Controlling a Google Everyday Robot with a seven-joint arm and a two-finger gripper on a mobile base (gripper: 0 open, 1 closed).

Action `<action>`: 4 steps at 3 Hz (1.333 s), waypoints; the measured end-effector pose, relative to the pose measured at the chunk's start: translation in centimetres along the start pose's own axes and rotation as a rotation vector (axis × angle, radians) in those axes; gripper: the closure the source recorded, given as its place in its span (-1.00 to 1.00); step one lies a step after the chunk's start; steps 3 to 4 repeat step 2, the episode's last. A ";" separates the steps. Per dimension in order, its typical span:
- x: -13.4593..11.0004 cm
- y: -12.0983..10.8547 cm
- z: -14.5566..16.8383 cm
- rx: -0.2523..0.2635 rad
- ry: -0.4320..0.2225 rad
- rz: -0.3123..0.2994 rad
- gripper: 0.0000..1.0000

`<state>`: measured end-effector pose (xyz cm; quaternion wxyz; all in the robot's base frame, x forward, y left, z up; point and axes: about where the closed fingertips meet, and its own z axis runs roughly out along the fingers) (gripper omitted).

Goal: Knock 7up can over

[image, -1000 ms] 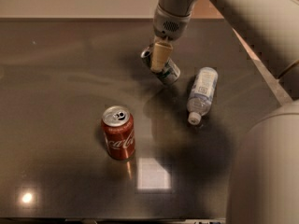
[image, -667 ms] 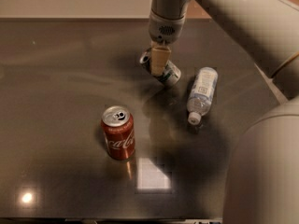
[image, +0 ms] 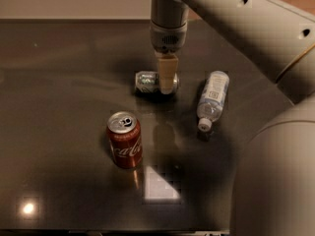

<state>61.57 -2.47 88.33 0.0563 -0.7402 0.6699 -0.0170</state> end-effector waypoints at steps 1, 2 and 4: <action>-0.2 0.4 1.1 -0.023 0.008 -0.033 -1.00; -0.2 0.4 1.2 -0.023 0.007 -0.033 -1.00; -0.2 0.4 1.2 -0.023 0.007 -0.033 -1.00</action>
Offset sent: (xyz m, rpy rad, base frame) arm -0.0169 -0.0057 -0.0151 -0.0309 0.0735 0.0314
